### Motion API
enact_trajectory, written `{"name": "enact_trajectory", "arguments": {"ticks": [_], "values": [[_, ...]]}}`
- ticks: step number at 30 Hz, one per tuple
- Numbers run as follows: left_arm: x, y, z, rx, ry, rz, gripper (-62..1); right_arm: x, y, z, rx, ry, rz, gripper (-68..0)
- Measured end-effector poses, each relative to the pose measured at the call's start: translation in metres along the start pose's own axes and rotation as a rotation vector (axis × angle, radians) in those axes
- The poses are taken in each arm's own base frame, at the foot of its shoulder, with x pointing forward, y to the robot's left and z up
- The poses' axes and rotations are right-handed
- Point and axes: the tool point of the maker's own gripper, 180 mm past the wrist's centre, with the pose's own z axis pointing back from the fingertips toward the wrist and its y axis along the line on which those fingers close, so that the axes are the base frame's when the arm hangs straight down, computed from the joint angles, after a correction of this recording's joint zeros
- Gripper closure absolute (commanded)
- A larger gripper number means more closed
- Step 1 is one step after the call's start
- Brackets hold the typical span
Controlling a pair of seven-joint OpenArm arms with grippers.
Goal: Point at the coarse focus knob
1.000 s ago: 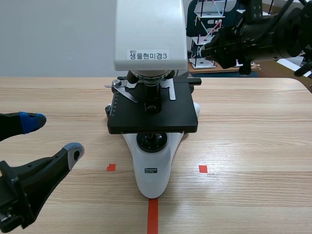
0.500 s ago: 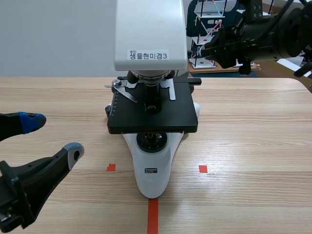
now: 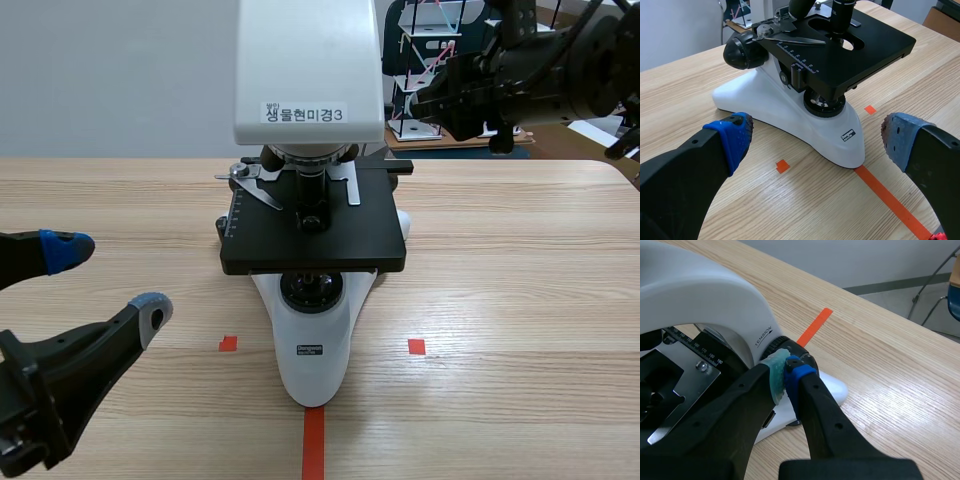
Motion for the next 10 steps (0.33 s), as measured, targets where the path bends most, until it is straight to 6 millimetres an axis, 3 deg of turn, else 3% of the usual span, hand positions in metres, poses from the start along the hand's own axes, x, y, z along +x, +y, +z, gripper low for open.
{"name": "enact_trajectory", "arguments": {"ticks": [10], "values": [[0.0000,0.0000,0.0000,0.000,0.000,0.000,-54.2,0.0010,-0.0001,0.0000,0.000,-0.005,0.000,0.2]]}}
